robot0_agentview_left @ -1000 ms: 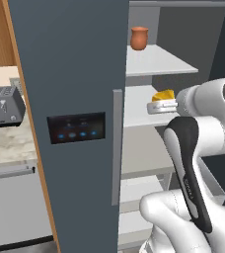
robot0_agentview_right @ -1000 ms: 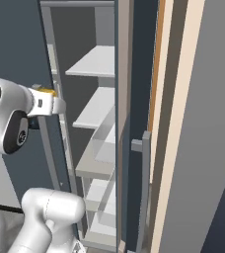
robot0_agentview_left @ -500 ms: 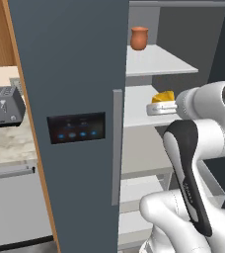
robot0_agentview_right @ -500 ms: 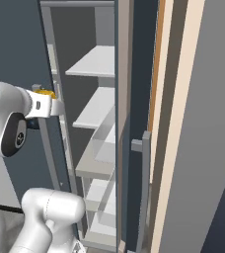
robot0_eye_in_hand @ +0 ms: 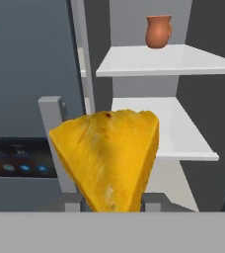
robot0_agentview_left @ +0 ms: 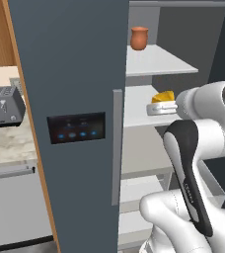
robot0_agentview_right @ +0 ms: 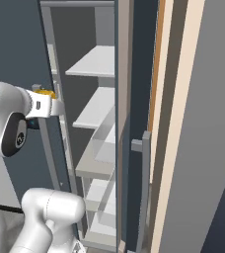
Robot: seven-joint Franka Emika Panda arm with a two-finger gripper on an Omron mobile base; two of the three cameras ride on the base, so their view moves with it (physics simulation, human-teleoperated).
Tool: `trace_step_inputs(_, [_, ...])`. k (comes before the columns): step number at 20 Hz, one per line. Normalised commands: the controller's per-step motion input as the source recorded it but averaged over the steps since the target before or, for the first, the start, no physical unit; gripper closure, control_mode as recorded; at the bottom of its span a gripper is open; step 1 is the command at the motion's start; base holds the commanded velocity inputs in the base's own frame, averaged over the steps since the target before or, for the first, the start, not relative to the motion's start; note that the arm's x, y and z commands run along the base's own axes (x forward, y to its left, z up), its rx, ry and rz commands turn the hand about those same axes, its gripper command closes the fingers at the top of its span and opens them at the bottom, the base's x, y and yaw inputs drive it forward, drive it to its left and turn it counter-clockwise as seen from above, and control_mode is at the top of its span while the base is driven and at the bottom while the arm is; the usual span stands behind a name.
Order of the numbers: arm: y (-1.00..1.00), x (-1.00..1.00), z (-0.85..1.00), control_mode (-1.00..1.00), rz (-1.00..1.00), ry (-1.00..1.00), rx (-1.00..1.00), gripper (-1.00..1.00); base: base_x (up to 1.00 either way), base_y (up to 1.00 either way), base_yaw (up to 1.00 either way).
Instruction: Pick the cheese from the fridge and the cheese grater from the cabinet and place them next to the salad bowl.
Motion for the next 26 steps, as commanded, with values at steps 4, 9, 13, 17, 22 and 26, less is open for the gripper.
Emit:
trace_step_inputs(4, [0.0,0.0,0.0,1.0,0.0,0.0,0.0,1.0,-0.25,0.01,0.0])
trace_step_inputs(9, [0.0,0.0,0.0,1.0,0.0,0.0,0.0,1.0,-0.59,0.0,0.0])
trace_step_inputs(13, [0.0,0.0,0.0,1.0,0.0,0.0,0.0,1.0,-0.58,0.0,0.0])
trace_step_inputs(17, [0.0,0.0,0.0,1.0,0.0,0.0,0.0,1.0,-0.6,0.0,0.0])
trace_step_inputs(22, [0.0,0.0,0.0,1.0,0.0,0.0,0.0,1.0,-0.4,0.08,0.2])
trace_step_inputs(26, [0.0,0.0,0.0,1.0,0.0,0.0,0.0,1.0,-0.24,0.07,0.56])
